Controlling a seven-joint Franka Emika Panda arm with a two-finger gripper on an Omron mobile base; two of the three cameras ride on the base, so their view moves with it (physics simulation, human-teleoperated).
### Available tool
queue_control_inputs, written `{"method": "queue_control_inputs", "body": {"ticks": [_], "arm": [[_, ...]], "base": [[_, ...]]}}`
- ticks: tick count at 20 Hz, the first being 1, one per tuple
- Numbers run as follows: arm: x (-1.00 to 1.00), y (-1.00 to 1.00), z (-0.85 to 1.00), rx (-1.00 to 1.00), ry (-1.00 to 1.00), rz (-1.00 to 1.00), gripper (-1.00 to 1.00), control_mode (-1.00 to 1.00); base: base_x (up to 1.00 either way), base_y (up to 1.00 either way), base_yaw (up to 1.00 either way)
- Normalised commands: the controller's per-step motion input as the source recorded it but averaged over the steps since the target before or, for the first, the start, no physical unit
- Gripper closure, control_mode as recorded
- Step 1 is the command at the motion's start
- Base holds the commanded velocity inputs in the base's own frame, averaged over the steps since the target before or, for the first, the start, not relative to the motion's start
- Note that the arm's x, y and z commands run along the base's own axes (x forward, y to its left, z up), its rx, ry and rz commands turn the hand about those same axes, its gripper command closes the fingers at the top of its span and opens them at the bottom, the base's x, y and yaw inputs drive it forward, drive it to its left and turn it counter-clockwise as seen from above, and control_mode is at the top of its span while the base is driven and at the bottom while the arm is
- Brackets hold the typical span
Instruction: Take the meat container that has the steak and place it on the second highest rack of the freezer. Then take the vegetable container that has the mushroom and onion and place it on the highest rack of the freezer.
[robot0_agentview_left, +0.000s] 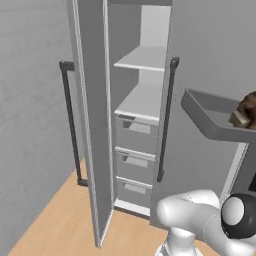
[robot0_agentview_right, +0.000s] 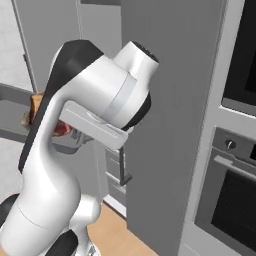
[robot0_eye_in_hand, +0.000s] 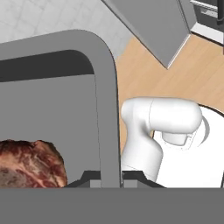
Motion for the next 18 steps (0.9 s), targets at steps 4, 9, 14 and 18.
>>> {"method": "queue_control_inputs", "body": {"ticks": [4, 9, 14, 18], "arm": [[0.0, 0.0, 0.0, 0.0, 0.0, 0.0, 1.0, 1.0], [0.0, 0.0, 0.0, 0.0, 0.0, 0.0, 1.0, 1.0], [0.0, 0.0, 0.0, 0.0, 0.0, 0.0, 1.0, 1.0], [0.0, 0.0, 0.0, 0.0, 0.0, 0.0, 1.0, 1.0]], "base": [[0.29, 0.73, -0.35], [0.17, 0.36, -0.28], [0.25, 0.36, -0.23], [0.4, 0.38, -0.25]]}}
